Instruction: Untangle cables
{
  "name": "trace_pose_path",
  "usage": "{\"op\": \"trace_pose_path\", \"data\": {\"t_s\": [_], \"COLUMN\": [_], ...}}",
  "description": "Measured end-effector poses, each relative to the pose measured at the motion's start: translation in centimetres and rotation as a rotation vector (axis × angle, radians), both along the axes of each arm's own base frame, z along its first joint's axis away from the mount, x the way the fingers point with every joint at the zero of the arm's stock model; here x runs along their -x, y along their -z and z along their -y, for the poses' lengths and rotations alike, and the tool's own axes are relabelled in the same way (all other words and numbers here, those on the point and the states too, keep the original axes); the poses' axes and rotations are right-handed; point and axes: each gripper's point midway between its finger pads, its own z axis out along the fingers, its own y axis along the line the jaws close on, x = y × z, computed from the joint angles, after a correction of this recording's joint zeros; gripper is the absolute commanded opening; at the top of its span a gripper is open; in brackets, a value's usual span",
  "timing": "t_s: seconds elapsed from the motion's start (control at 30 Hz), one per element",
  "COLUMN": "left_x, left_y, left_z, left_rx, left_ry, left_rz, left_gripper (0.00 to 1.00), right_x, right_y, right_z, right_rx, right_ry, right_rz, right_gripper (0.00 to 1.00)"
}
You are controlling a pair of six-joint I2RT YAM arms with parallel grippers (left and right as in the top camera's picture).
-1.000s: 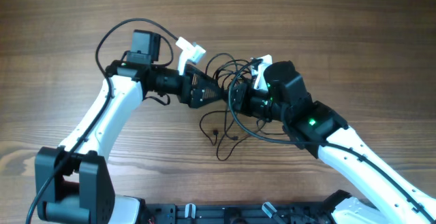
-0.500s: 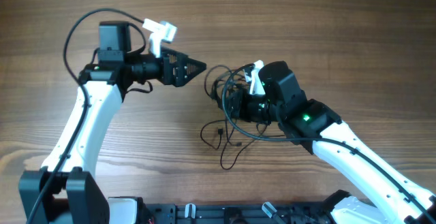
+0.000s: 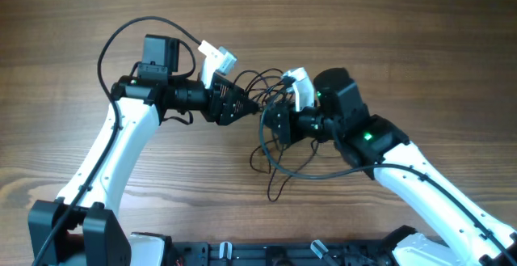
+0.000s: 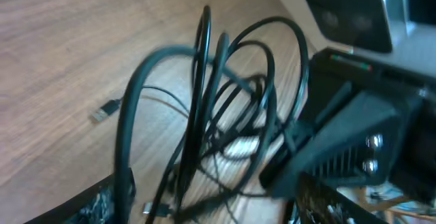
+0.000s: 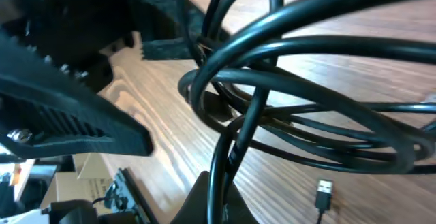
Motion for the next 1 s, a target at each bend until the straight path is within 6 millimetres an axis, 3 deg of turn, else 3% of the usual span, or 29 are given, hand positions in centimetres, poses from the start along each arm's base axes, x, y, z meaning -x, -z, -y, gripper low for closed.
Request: {"op": "trace_pose_path", "data": {"t_s": [0.07, 0.17, 0.3, 0.4, 0.53, 0.83, 1.0], "left_x": [-0.4, -1.4, -1.6, -0.8, 0.0, 1.0, 0.9], "left_y": [0.3, 0.7, -0.8, -2.2, -2.6, -1.5, -1.0], "left_z": [-0.5, -1.8, -2.3, -1.8, -0.6, 1.4, 1.4], "left_rx": [-0.025, -0.07, -0.058, -0.03, -0.016, -0.094, -0.131], "left_ry": [-0.016, -0.066, -0.093, -0.071, -0.031, 0.01, 0.0], "left_rz": [0.015, 0.036, 0.075, 0.108, 0.112, 0.126, 0.129], "left_gripper": [0.88, 0.84, 0.82, 0.78, 0.72, 0.7, 0.61], "right_x": [-0.6, -0.9, -0.6, -0.3, 0.2, 1.2, 1.5], "right_y": [0.4, 1.4, 2.5, 2.4, 1.5, 0.9, 0.7], "right_z": [0.6, 0.8, 0.4, 0.0, -0.7, -1.2, -1.3], "right_rx": [0.003, -0.001, -0.004, -0.028, -0.078, -0.12, -0.133], "right_ry": [0.014, 0.006, -0.021, -0.05, -0.1, -0.154, -0.17], "right_rz": [-0.01, -0.05, -0.095, -0.107, -0.104, -0.127, -0.134], "right_gripper": [0.04, 0.04, 0.04, 0.04, 0.04, 0.04, 0.04]}}
